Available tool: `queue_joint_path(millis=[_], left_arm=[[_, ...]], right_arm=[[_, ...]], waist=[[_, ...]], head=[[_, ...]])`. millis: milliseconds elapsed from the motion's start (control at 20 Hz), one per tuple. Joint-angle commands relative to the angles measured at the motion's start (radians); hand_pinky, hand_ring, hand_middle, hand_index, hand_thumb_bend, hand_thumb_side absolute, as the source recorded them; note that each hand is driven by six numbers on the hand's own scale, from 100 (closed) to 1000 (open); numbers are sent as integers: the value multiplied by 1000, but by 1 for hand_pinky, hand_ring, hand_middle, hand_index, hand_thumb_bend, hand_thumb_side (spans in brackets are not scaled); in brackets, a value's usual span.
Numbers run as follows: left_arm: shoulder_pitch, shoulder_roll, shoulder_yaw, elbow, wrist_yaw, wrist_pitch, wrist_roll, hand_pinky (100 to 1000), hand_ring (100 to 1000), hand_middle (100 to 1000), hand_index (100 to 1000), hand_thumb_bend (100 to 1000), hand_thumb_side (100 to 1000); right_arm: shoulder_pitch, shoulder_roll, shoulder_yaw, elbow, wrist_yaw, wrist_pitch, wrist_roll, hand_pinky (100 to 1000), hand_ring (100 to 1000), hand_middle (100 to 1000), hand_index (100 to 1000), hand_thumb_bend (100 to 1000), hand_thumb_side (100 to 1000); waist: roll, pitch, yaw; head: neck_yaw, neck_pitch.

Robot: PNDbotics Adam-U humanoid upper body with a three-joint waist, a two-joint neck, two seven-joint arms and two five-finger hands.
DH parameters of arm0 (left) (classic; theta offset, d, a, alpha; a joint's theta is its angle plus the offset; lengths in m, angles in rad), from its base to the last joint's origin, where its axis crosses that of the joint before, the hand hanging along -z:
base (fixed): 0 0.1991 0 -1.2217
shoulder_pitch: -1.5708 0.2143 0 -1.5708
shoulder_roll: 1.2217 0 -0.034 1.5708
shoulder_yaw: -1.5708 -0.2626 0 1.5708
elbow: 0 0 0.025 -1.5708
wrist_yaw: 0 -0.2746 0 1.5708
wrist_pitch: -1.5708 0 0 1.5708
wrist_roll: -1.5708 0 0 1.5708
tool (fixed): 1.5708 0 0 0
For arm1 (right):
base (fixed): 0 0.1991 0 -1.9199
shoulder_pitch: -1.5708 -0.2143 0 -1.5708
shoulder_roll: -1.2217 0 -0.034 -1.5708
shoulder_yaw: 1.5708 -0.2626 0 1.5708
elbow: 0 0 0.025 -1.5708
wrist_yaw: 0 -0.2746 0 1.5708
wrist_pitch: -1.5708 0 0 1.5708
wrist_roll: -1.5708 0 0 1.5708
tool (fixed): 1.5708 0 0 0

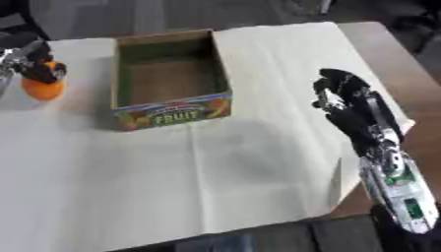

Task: Pick up objects on the table and place them in the box.

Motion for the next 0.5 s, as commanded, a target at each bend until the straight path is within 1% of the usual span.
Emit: queue_joint_path(millis=[50,300,500], left_arm=[[-28,28,-8,-29,34,-1,41,166,100,100,235,100,207],[-42,23,-16,-61,94,-10,68,152,100,100,220,100,207],[-65,6,-28,-111,164,-26,69,147,100,100,210,100,208]], right_arm=[[-7,-15,-9,-16,-5,-2,0,624,779,633,789,100,372],[-5,-15,-9,-15,-5,-2,1,625,780,634,789,100,371],[-5,-14,-8,-15,-6,-2,2,625,780,634,789,100,370]], waist=[[1,-22,0],[2,-26,-3],[3,-30,-5]], head=[[-3,6],[-3,6],[0,6]])
